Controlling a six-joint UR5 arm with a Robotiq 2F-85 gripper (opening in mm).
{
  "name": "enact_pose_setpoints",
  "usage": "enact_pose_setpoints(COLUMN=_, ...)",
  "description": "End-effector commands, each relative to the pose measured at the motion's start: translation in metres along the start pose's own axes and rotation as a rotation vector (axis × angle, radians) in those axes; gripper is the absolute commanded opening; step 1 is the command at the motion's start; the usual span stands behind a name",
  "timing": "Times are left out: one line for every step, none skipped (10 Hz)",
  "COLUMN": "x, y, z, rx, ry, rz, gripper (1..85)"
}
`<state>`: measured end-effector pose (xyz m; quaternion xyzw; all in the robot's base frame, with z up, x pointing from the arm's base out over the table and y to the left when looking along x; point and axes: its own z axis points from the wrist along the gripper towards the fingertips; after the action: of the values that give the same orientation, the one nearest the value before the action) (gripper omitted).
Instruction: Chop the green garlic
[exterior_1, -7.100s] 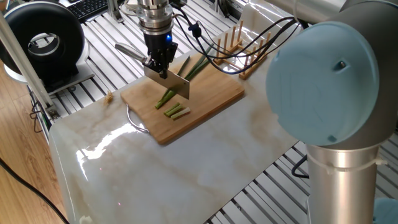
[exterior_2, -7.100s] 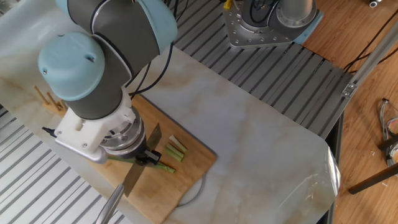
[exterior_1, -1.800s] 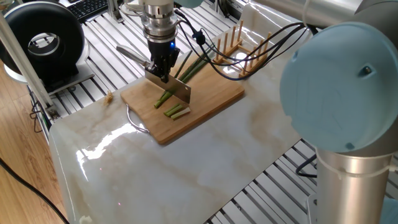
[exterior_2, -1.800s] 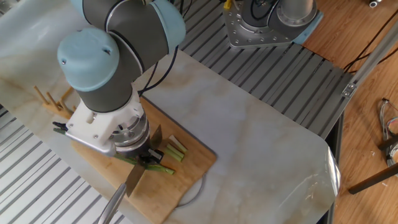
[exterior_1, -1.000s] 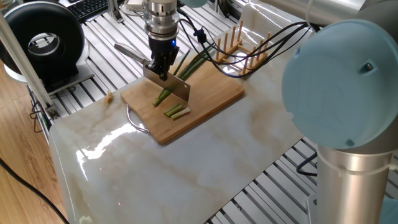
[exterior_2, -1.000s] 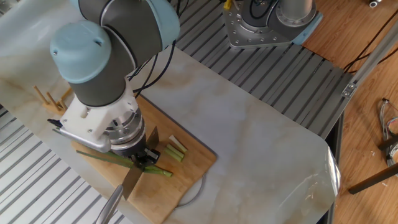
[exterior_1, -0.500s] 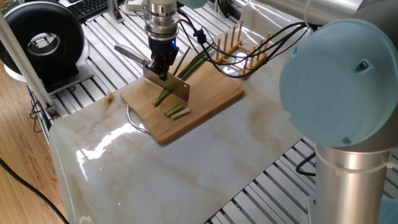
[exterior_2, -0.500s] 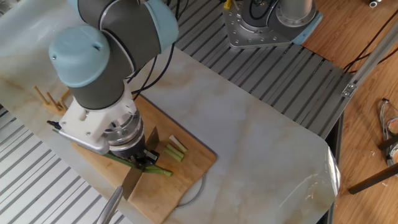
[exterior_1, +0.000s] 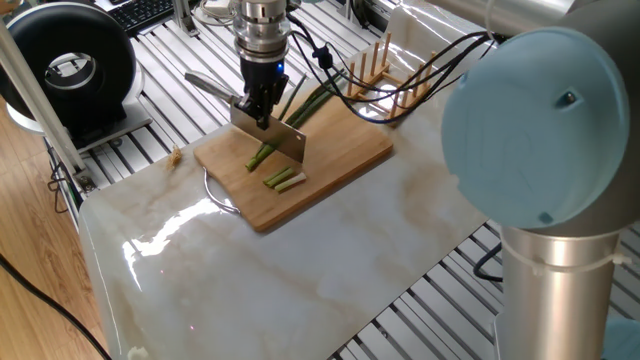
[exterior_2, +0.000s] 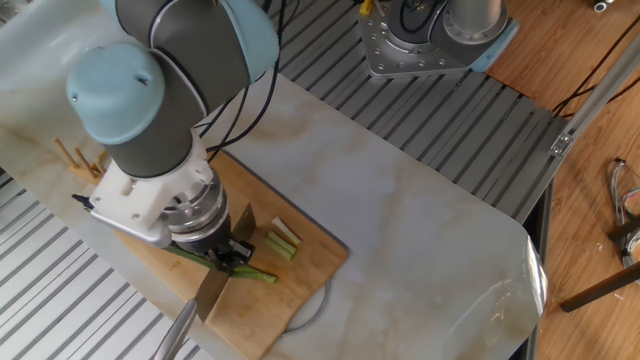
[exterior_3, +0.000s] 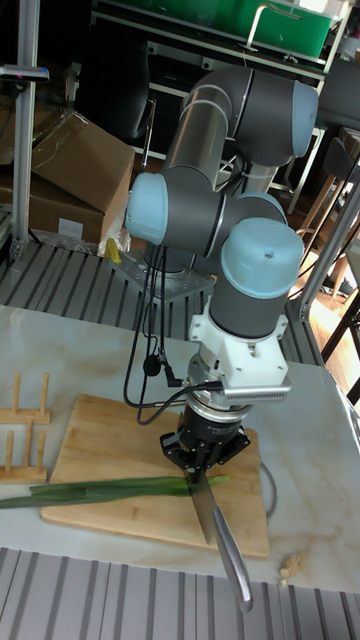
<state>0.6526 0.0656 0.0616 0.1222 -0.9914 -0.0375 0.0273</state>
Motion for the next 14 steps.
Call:
enact_pose_setpoints(x=0.007, y=0.010, z=-0.007, rx=-0.018, ry=0.040, rz=0.026, gripper=1.3)
enact_pose_setpoints(x=0.003, y=0.014, z=0.002, rx=-0.014, ry=0.013, rz=0.029, gripper=1.3)
enact_pose_setpoints(x=0.003, y=0.012, z=0.009, rx=-0.003, ry=0.012, rz=0.025, gripper=1.3)
enact_pose_setpoints(x=0.003, y=0.014, z=0.013, rx=-0.014, ry=0.003, rz=0.026, gripper=1.3)
enact_pose_setpoints(x=0.004, y=0.015, z=0.010, rx=-0.018, ry=0.001, rz=0.024, gripper=1.3)
enact_pose_setpoints(x=0.008, y=0.015, z=0.002, rx=-0.024, ry=0.012, rz=0.019, gripper=1.3)
enact_pose_setpoints(x=0.013, y=0.013, z=-0.007, rx=-0.033, ry=0.025, rz=0.008, gripper=1.3)
enact_pose_setpoints(x=0.016, y=0.010, z=-0.013, rx=-0.036, ry=0.031, rz=-0.001, gripper=1.3)
enact_pose_setpoints(x=0.015, y=0.007, z=-0.016, rx=-0.041, ry=0.023, rz=-0.010, gripper=1.3)
enact_pose_setpoints(x=0.009, y=0.008, z=-0.011, rx=-0.034, ry=-0.008, rz=-0.008, gripper=1.3)
enact_pose_setpoints(x=0.007, y=0.011, z=-0.007, rx=-0.035, ry=-0.013, rz=0.001, gripper=1.3)
enact_pose_setpoints(x=0.004, y=0.015, z=-0.003, rx=-0.032, ry=-0.017, rz=0.011, gripper=1.3)
enact_pose_setpoints(x=0.002, y=0.017, z=-0.001, rx=-0.029, ry=-0.023, rz=0.014, gripper=1.3)
enact_pose_setpoints(x=0.001, y=0.017, z=0.002, rx=-0.028, ry=-0.024, rz=0.015, gripper=1.3)
